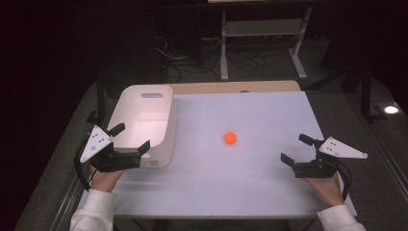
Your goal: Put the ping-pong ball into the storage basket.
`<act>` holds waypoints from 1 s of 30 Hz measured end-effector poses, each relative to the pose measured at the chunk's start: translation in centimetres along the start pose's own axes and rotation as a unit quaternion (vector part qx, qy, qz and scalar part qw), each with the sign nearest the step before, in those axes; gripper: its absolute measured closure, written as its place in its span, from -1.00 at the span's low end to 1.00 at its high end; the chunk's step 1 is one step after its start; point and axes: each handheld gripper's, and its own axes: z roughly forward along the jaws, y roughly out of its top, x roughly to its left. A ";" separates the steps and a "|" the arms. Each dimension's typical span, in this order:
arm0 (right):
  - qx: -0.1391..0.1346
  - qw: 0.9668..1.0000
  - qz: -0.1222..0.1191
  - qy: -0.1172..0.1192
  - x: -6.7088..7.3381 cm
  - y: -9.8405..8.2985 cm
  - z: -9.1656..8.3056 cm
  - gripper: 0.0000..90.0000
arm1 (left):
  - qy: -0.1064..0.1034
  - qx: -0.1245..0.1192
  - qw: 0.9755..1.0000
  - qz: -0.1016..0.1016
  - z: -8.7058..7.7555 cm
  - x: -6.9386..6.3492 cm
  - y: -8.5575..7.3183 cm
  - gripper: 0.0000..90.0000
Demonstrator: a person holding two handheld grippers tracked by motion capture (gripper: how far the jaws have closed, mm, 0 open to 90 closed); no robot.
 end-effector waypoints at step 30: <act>0.011 1.000 0.003 0.007 0.1 -0.1 0.2 -1.00 | -0.052 0.070 0.995 0.038 2.8 0.0 3.1 -1.00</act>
